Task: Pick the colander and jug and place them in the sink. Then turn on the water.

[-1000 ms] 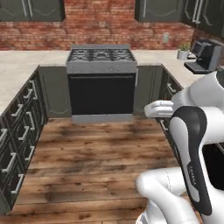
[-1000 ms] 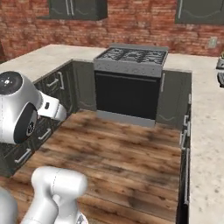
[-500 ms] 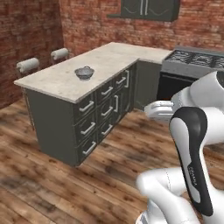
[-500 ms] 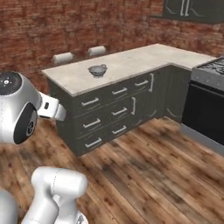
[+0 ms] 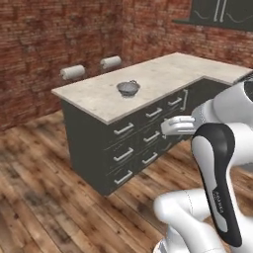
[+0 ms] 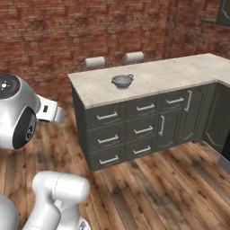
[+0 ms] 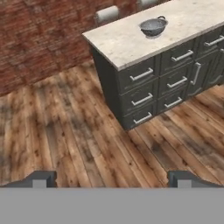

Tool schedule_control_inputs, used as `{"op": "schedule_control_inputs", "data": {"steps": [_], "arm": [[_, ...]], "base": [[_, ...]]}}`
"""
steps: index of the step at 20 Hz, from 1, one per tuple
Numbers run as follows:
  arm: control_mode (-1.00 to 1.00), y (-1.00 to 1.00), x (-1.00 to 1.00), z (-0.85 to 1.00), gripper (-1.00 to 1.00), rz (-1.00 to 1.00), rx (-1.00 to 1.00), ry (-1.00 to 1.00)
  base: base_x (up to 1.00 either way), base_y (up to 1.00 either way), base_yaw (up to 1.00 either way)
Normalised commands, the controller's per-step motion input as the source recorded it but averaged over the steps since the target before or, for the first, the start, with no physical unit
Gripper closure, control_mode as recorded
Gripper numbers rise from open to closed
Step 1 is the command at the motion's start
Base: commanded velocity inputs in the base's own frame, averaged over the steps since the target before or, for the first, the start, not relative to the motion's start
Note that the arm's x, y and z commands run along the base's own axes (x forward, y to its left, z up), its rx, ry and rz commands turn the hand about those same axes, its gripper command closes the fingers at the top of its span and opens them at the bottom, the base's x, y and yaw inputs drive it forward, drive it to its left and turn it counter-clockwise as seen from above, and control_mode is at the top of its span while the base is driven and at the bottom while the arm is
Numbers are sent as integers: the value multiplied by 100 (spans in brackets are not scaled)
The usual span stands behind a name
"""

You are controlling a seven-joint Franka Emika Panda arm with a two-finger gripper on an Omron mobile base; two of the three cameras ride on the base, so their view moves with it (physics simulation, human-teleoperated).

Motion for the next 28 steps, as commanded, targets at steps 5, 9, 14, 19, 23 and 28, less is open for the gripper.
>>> {"op": "schedule_control_inputs", "data": {"steps": [5,9,14,19,23,28], "arm": [[100,0,0,0,-100,0,0,0],[100,0,0,0,-100,0,0,0],[100,0,0,0,-100,0,0,0],[100,0,0,0,-100,0,0,0],[100,0,0,0,-100,0,0,0],[100,0,0,0,-100,0,0,0]], "base": [[100,-100,0],[100,-63,0],[100,-27,19],[100,-7,20],[100,-28,50],[97,-20,55]]}}
